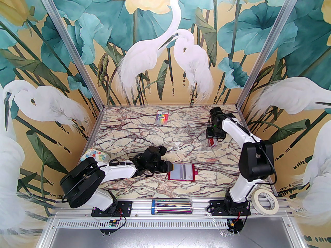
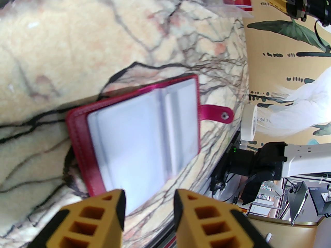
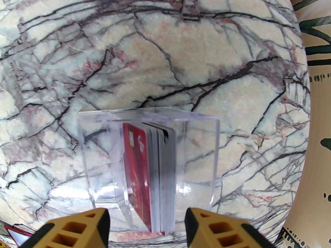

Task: Put the credit cards into the card holder

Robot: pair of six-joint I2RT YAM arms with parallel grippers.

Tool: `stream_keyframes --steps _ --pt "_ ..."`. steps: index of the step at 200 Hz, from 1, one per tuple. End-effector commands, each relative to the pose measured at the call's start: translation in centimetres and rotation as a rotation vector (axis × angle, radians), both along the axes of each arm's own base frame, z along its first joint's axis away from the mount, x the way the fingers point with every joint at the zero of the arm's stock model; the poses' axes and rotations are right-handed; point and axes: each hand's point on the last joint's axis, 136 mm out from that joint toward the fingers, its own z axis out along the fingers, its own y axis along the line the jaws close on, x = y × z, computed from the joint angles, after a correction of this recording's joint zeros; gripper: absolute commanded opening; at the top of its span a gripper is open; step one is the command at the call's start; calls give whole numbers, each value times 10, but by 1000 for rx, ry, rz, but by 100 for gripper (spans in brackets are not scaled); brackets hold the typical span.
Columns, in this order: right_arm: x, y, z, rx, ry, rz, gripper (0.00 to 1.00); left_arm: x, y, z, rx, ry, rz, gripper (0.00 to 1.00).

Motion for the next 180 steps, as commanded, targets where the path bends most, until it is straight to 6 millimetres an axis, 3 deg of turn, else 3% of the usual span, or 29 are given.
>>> stream_keyframes --steps 1,180 --pt "0 -3 -1 -12 23 14 54 8 -4 0 2 -11 -4 37" --pt "4 -19 -18 -94 71 -15 49 8 -2 -9 26 0 5 37"
